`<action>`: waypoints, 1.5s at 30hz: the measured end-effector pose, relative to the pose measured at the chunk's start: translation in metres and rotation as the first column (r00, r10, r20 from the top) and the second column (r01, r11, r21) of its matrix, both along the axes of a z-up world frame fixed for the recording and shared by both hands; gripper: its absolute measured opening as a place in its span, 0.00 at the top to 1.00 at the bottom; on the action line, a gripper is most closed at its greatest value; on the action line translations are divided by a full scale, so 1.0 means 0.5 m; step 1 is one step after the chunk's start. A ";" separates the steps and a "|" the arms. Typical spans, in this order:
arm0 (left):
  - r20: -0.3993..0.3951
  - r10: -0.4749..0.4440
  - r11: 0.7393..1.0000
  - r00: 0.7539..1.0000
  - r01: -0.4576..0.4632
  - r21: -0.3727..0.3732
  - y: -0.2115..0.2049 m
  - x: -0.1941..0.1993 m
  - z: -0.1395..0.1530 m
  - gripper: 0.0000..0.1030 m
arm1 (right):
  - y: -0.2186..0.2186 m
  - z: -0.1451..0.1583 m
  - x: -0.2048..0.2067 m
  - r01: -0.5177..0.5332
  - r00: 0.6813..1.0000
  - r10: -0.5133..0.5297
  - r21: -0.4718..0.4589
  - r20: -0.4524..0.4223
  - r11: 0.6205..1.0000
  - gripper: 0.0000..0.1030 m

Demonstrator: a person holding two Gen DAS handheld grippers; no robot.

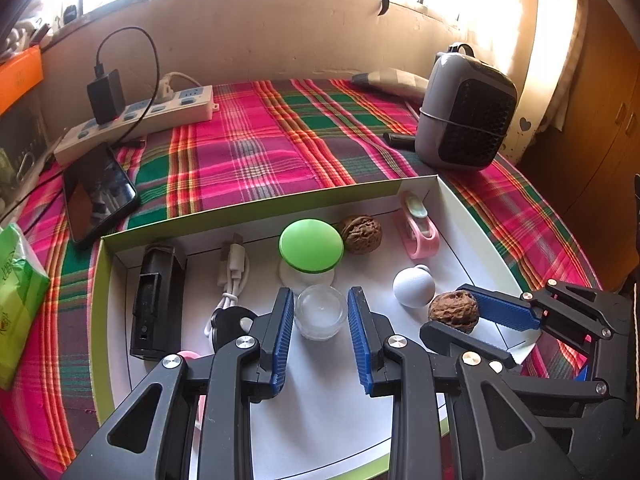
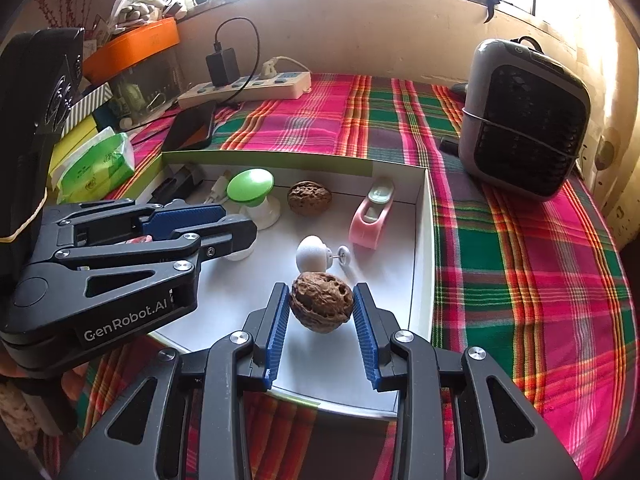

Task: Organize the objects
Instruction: 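Lower and release the clear cup with the left tool while the right tool releases the walnut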

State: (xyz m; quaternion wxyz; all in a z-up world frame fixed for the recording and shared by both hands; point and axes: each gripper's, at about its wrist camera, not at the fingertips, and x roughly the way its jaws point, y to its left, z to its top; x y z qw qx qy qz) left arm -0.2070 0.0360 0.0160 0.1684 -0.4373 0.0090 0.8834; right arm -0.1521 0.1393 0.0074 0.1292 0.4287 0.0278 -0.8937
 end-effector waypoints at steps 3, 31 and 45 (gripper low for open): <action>0.001 0.001 1.000 1.000 -0.001 -0.006 0.001 -0.001 -0.003 0.75 | 0.001 0.000 0.000 0.000 1.000 0.000 -0.003 -0.002 1.000 0.67; 0.007 0.009 1.000 1.000 -0.009 -0.011 -0.002 0.001 -0.003 0.75 | 0.000 -0.001 0.003 0.007 1.000 -0.007 -0.003 -0.010 1.000 0.67; -0.027 0.041 0.999 0.999 -0.042 -0.008 -0.014 0.050 0.027 0.71 | 0.013 0.015 0.026 0.033 0.999 -0.035 -0.043 -0.035 0.999 0.58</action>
